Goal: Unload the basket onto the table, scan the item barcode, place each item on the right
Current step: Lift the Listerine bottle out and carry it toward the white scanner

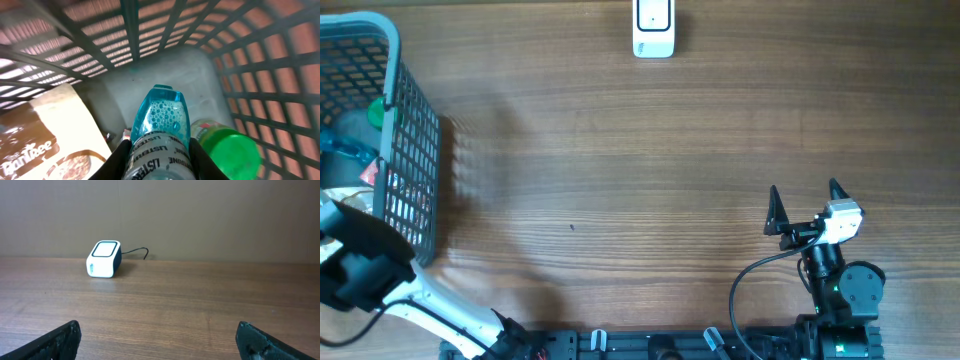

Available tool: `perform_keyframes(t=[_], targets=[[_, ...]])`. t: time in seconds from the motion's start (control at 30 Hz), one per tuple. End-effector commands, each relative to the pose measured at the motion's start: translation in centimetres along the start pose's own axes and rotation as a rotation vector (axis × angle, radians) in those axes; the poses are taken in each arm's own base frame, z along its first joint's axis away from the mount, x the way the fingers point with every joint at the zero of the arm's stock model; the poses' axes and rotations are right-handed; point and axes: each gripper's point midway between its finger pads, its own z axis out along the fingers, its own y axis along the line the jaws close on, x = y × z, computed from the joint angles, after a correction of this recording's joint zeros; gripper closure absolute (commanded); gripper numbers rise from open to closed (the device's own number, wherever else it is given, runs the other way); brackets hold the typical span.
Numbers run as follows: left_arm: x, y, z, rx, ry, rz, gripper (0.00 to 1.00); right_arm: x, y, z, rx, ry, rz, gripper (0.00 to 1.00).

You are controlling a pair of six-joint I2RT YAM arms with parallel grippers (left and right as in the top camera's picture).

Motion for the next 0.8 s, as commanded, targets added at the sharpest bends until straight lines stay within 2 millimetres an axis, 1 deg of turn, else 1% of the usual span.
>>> perform_keyframes(t=[0.0, 0.03, 0.17, 0.33, 0.4, 0.67, 0.7, 0.77], targets=[[-1.8, -0.8, -6.4, 0.078, -0.127, -0.006, 0.84, -0.7, -0.1, -0.1, 0.009, -0.021, -0.014, 0.00], [-2.0, -0.8, -7.5, 0.089, -0.145, -0.007, 0.84, -0.7, -0.1, -0.1, 0.009, -0.020, -0.014, 0.00], [-2.4, -0.8, -9.9, 0.115, -0.190, -0.012, 0.84, -0.7, -0.1, -0.1, 0.009, -0.018, -0.014, 0.00], [-2.6, -0.7, -12.7, 0.144, -0.239, -0.017, 0.83, -0.7, -0.1, -0.1, 0.009, -0.018, -0.014, 0.00], [-2.6, -0.7, -13.5, 0.153, -0.251, -0.018, 0.83, -0.7, -0.1, -0.1, 0.009, -0.018, -0.014, 0.00], [-2.0, -1.4, -18.4, 0.272, -0.295, -0.037, 0.83, -0.7, -0.1, -0.1, 0.009, -0.018, -0.014, 0.00], [-2.0, -1.4, -19.3, 0.291, -0.308, -0.039, 0.83, -0.7, -0.1, -0.1, 0.009, -0.018, -0.014, 0.00], [-1.8, -1.4, -20.4, 0.308, -0.326, -0.040, 0.83, -0.7, -0.1, -0.1, 0.008, -0.018, -0.014, 0.00]])
